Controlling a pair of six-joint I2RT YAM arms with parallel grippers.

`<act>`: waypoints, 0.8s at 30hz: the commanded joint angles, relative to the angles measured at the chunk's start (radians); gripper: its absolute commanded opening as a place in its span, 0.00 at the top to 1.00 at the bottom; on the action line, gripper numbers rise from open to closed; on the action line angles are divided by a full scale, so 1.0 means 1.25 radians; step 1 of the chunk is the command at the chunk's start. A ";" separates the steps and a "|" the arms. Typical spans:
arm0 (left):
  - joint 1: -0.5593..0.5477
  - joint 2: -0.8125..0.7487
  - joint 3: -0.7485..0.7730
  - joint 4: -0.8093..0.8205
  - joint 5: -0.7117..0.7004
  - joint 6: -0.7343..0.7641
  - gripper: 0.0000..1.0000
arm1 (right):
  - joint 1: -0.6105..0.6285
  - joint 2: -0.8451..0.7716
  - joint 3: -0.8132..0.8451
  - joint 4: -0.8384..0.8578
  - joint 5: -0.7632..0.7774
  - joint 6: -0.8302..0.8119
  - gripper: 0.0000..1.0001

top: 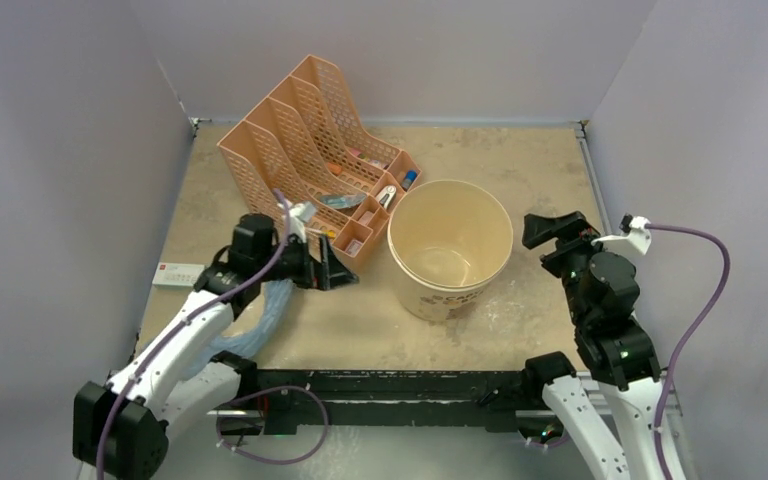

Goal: Put the trash bags into the trash bin

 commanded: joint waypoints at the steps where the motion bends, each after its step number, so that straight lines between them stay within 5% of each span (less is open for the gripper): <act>1: -0.139 0.047 -0.016 0.154 0.092 -0.026 0.05 | -0.004 -0.024 -0.026 -0.001 -0.080 0.078 0.01; 7: -0.313 0.111 -0.074 0.334 0.081 -0.081 0.06 | -0.006 -0.027 -0.053 0.001 -0.126 0.103 0.01; 14: -0.512 0.258 -0.070 0.610 -0.075 -0.129 0.07 | -0.006 -0.023 -0.083 0.030 -0.171 0.124 0.01; 24: -0.546 0.430 -0.019 0.828 -0.360 -0.140 0.07 | -0.006 -0.011 -0.071 0.031 -0.157 0.101 0.01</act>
